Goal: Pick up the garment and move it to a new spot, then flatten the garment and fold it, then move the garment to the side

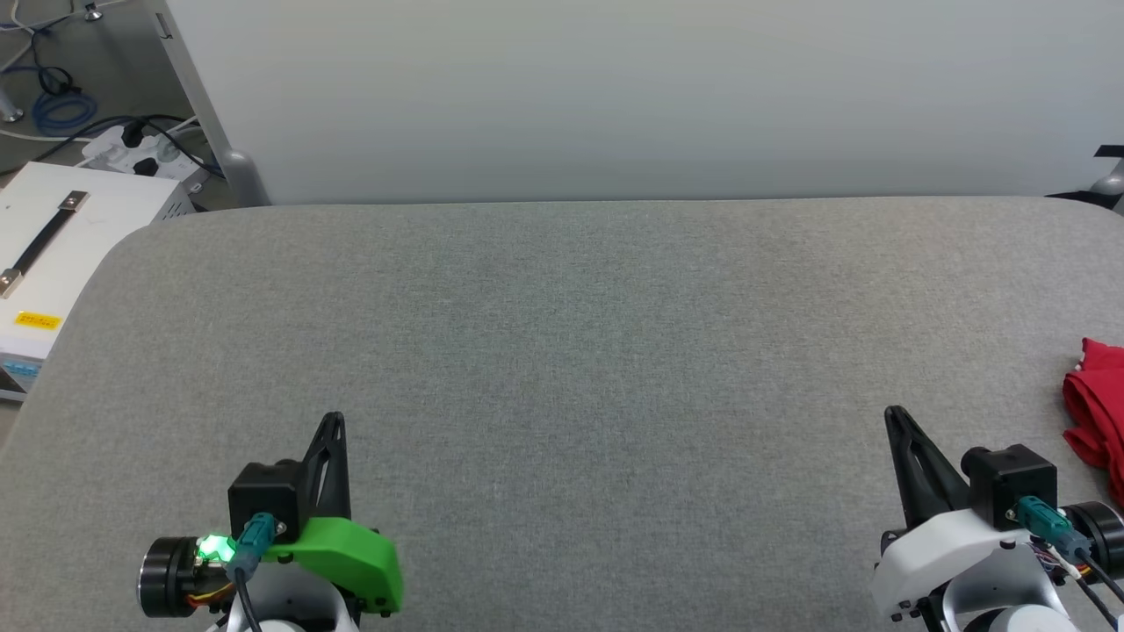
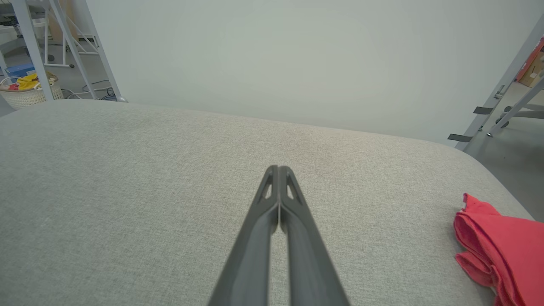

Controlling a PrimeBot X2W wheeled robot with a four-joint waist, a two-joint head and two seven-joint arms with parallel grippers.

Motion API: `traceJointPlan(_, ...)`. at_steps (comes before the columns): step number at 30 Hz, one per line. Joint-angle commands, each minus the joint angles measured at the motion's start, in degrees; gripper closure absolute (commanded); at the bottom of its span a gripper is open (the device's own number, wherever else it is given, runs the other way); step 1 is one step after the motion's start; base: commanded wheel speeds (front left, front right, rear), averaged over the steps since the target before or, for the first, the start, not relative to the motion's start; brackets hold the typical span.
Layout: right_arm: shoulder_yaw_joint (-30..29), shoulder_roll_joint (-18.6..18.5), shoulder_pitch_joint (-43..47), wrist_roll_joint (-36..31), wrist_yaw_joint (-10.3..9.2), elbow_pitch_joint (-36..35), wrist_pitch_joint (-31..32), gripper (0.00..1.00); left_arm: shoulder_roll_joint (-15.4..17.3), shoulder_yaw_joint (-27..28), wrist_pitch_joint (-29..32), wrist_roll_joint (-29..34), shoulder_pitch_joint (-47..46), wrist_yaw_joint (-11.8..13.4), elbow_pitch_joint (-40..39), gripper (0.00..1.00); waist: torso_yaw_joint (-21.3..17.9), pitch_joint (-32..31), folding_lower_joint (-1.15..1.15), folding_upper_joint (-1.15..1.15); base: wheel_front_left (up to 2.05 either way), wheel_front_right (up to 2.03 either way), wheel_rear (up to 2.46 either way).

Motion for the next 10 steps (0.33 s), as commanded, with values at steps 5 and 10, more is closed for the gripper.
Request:
traceJointPlan(5,0.2,0.2,-1.6,-0.9,-0.04,1.0,0.1,1.00,-1.0,0.9,0.7,1.4,-1.4,-0.8,-0.5,1.00,0.0,0.1,0.00,0.00,0.00,0.00,0.00)
traceJointPlan(10,0.2,0.2,-2.1,-1.1,-0.04,1.5,0.2,1.00,-1.5,1.5,1.1,2.0,-1.6,-1.2,-0.6,1.00,0.0,0.1,0.00,0.00,0.00,0.00,0.00)
